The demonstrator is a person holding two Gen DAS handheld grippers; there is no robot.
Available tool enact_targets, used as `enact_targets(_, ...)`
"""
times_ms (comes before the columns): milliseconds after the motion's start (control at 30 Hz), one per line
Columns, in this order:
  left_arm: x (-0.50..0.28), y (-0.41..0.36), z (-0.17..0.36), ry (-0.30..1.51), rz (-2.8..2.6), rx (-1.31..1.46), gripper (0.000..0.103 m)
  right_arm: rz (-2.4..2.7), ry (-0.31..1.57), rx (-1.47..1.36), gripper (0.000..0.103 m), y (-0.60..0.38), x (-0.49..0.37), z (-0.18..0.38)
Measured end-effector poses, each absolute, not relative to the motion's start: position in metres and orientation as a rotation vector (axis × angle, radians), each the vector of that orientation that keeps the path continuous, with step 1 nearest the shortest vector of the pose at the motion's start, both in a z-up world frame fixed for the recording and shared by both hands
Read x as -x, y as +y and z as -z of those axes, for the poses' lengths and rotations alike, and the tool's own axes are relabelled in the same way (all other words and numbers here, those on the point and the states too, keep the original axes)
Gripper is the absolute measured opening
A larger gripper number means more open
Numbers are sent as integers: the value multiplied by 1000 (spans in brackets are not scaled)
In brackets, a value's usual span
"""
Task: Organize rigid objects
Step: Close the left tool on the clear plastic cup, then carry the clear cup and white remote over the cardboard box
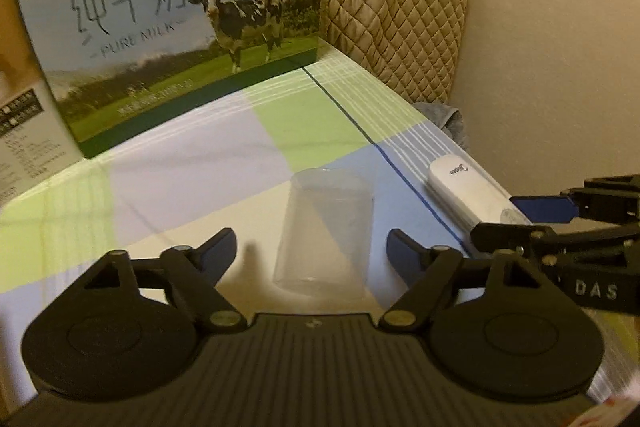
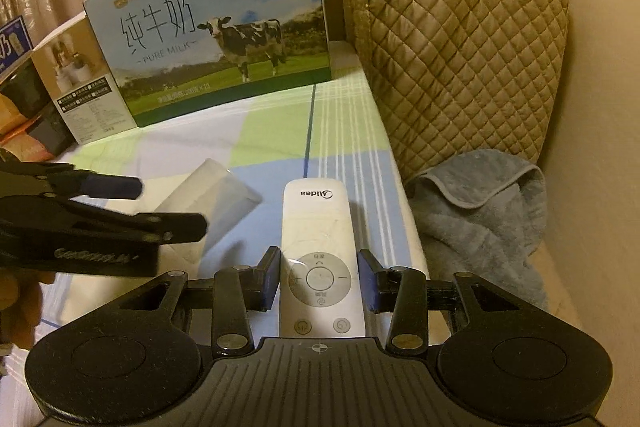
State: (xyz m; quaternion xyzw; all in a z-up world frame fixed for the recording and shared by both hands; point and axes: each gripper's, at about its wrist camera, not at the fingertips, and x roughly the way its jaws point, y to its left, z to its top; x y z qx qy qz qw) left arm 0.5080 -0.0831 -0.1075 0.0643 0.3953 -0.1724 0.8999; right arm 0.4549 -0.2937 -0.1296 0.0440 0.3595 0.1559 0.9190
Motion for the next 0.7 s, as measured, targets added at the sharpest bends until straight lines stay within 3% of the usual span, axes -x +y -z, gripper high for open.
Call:
enact_targets(100, -514, -90, 115, 838, 359, -147, 72, -319, 739, -94, 38, -294, -456, 131)
enact_targets(233, -519, -96, 118, 850, 359, -170, 48, -316, 739, -93, 38, -294, -457, 131)
enact_targets(700, -457, -68, 88, 910, 265, -79, 46, -331, 760, -120, 38, -291, -415, 116)
